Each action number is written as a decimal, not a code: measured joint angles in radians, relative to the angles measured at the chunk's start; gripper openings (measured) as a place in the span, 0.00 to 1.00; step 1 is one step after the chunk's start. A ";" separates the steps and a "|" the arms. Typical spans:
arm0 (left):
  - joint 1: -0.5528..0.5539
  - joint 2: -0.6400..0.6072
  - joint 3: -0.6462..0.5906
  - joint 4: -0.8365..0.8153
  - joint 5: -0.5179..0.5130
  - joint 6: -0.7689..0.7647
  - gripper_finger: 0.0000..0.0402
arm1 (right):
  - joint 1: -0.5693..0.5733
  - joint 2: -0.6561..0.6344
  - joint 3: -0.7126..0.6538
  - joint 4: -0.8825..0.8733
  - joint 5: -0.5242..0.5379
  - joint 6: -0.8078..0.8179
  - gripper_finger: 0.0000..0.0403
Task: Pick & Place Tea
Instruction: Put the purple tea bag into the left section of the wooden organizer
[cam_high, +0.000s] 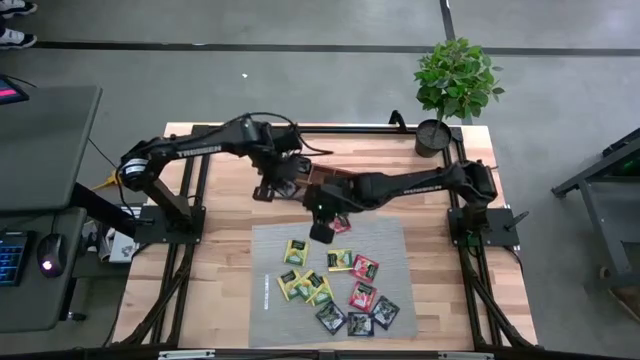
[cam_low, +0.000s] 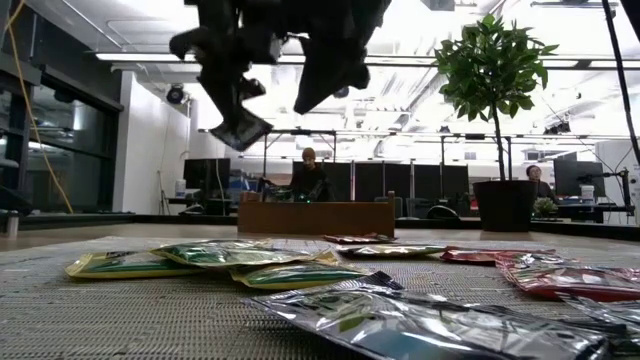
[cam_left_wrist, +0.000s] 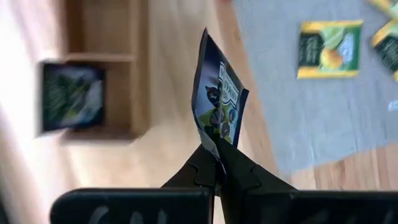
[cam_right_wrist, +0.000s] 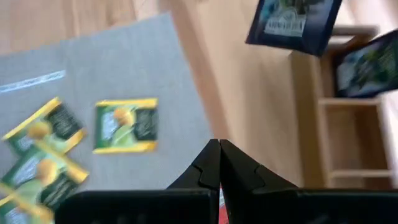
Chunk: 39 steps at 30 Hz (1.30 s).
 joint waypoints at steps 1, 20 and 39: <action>0.000 0.000 0.028 -0.025 -0.019 0.000 0.00 | -0.013 -0.004 0.000 0.013 -0.004 -0.019 0.00; -0.048 -0.016 0.103 -0.245 -0.173 -0.010 0.00 | -0.156 -0.084 -0.138 0.534 -0.234 -0.124 0.00; -0.046 -0.044 0.253 -0.211 -0.128 0.048 0.00 | -0.134 -0.252 -0.530 1.061 -0.049 0.035 0.12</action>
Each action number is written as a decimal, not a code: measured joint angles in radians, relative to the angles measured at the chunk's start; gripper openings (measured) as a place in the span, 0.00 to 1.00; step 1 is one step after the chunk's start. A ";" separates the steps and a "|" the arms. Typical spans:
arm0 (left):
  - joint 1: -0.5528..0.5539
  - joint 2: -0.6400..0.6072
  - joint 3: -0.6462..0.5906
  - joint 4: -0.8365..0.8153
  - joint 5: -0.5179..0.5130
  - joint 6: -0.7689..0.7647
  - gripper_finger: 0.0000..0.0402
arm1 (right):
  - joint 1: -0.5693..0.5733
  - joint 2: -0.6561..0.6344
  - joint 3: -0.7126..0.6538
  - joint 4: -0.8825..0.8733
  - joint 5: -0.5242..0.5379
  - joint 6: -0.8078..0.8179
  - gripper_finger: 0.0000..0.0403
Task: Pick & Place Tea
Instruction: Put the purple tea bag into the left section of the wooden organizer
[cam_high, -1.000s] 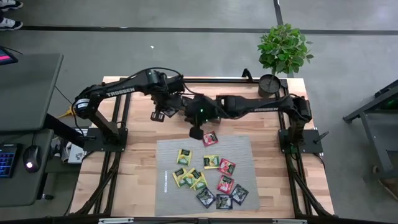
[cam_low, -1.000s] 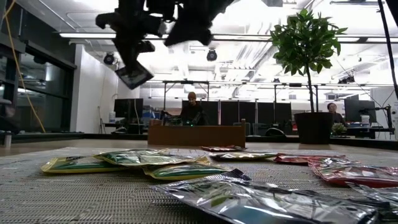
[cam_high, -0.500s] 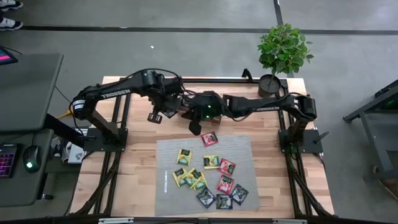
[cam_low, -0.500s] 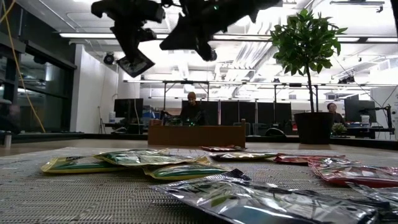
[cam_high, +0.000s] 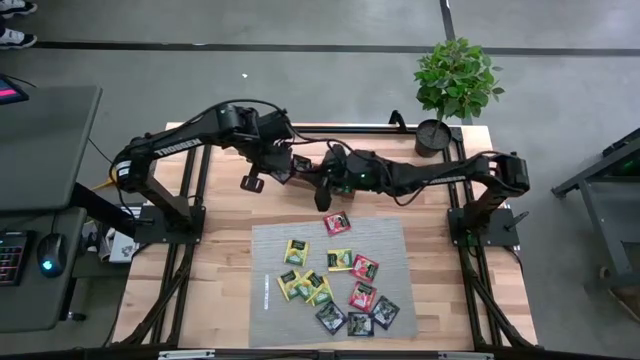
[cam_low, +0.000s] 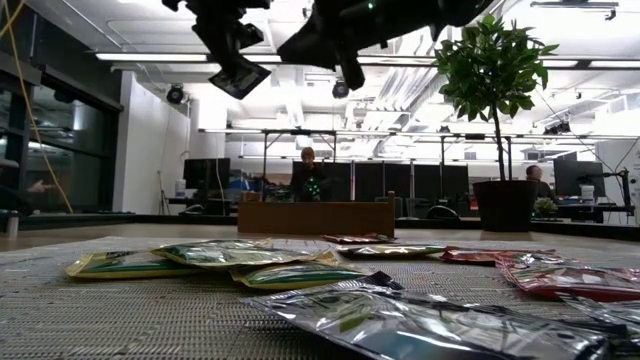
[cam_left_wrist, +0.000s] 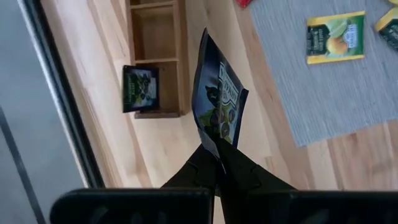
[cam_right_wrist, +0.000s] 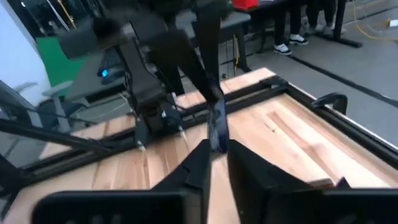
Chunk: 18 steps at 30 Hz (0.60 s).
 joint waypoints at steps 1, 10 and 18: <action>0.000 0.000 0.001 0.002 0.001 0.000 0.00 | 0.000 0.001 0.000 -0.001 -0.003 -0.002 0.15; 0.000 0.000 0.002 0.027 0.010 -0.035 0.00 | -0.005 0.003 -0.001 0.017 -0.029 -0.002 0.46; 0.000 0.000 0.002 0.077 0.055 -0.066 0.00 | -0.031 0.004 -0.001 0.017 -0.056 0.012 0.49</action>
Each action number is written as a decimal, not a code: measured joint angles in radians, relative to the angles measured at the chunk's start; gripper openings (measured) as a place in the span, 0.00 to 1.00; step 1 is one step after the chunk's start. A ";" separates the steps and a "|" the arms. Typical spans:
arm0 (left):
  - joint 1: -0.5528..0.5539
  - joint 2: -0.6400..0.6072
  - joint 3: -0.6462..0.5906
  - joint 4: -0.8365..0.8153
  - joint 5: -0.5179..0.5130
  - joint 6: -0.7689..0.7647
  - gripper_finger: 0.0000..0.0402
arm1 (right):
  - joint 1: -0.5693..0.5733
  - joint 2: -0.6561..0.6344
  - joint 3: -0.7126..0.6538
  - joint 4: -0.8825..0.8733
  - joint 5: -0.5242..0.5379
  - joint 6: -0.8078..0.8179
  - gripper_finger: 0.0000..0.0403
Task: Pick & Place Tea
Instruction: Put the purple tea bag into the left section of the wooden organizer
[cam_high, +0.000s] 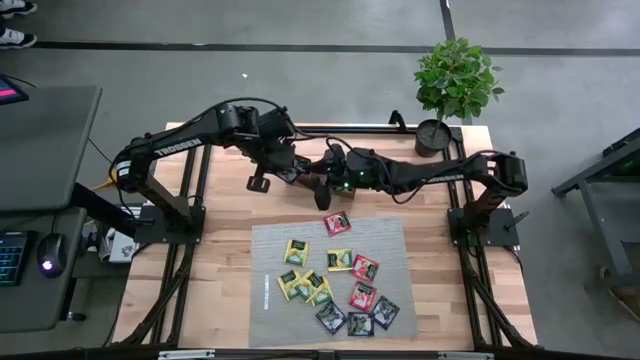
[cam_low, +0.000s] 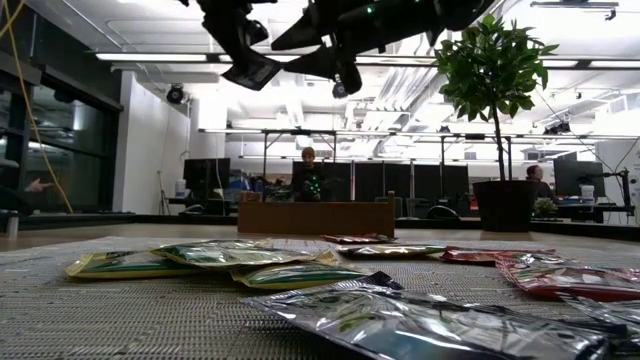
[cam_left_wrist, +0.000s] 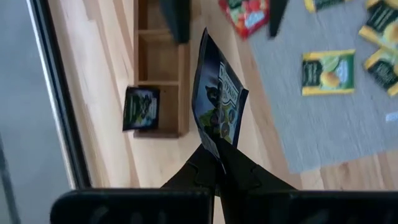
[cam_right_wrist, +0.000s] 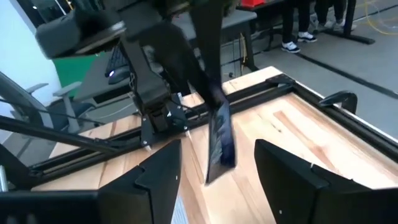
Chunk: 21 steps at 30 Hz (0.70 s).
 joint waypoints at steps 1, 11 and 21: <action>0.000 0.000 0.000 0.012 0.005 -0.005 0.00 | -0.006 0.000 0.000 0.001 -0.007 0.005 0.49; 0.000 0.000 0.000 0.059 0.011 -0.014 0.00 | -0.025 0.000 0.000 -0.014 -0.051 0.022 0.40; 0.000 0.000 0.000 0.058 0.013 -0.009 0.00 | -0.025 0.000 0.000 -0.041 -0.022 0.020 0.13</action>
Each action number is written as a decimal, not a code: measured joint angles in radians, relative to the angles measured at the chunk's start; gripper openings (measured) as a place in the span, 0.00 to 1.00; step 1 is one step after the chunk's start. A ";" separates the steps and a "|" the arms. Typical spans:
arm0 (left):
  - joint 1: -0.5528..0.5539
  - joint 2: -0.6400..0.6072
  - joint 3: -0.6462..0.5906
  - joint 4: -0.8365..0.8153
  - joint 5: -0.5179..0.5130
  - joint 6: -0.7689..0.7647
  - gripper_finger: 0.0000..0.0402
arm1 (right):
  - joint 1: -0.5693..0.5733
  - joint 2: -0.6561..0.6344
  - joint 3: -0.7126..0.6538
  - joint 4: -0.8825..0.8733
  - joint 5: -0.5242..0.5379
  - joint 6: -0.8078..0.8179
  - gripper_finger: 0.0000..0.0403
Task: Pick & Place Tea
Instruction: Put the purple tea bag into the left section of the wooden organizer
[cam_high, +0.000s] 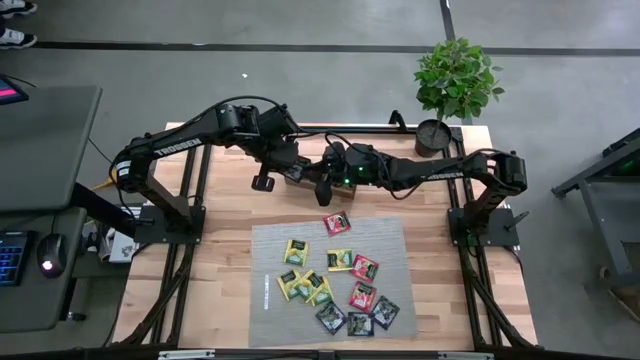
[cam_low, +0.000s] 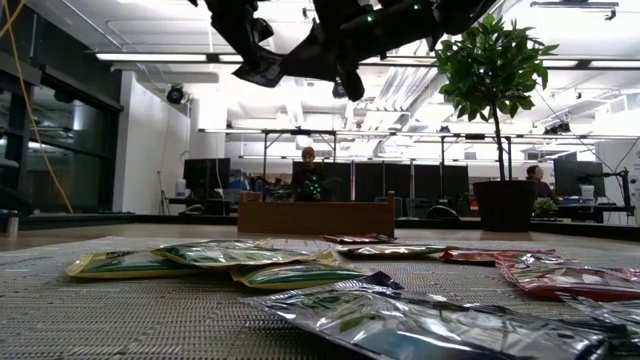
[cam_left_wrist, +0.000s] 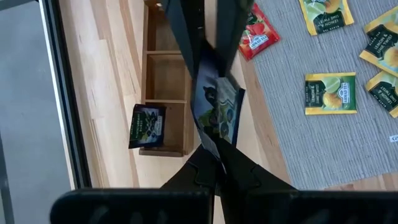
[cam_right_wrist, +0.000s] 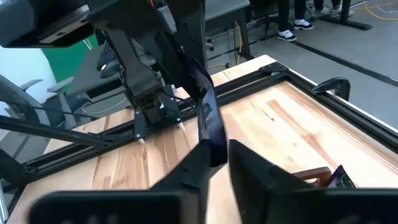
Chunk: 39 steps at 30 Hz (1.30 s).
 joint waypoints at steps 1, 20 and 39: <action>0.000 0.000 0.000 0.000 0.000 0.005 0.00 | 0.000 0.000 0.000 0.000 0.002 -0.003 0.09; 0.051 -0.112 -0.002 0.049 -0.107 -0.034 0.00 | 0.027 0.000 -0.004 0.059 0.148 -0.006 0.00; 0.100 -0.226 -0.001 0.182 -0.106 -0.106 0.00 | 0.036 0.002 -0.007 0.300 0.184 -0.126 0.00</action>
